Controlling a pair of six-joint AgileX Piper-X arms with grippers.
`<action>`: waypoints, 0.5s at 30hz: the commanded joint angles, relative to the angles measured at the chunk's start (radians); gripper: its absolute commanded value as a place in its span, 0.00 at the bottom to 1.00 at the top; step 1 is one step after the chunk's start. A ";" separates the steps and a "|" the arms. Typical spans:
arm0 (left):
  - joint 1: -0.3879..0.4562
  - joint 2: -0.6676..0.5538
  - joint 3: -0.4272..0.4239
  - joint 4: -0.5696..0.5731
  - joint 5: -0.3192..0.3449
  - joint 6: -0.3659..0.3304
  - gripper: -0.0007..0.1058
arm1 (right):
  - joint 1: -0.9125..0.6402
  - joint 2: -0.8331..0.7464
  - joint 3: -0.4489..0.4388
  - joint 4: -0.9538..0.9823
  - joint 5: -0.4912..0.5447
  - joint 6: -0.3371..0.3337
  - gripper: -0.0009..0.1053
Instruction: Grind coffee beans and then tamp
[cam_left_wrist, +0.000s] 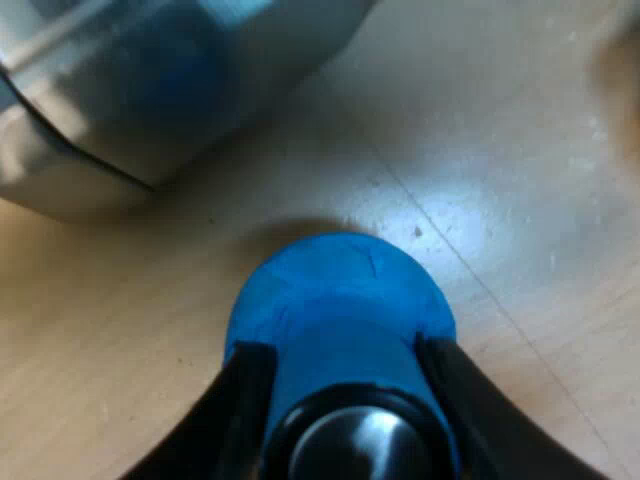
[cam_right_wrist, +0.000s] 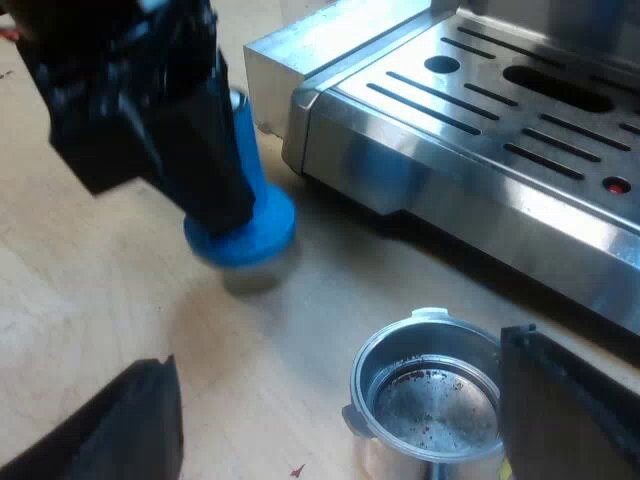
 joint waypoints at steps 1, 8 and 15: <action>0.001 0.028 -0.002 -0.030 0.000 -0.002 0.01 | 0.000 -0.012 -0.006 -0.008 -0.007 -0.008 0.64; 0.001 0.054 -0.002 -0.040 0.000 -0.002 0.01 | 0.000 -0.012 -0.006 -0.008 -0.007 -0.008 0.64; 0.001 0.054 -0.002 -0.051 0.005 -0.002 0.40 | 0.000 -0.012 -0.006 -0.006 -0.103 -0.008 0.64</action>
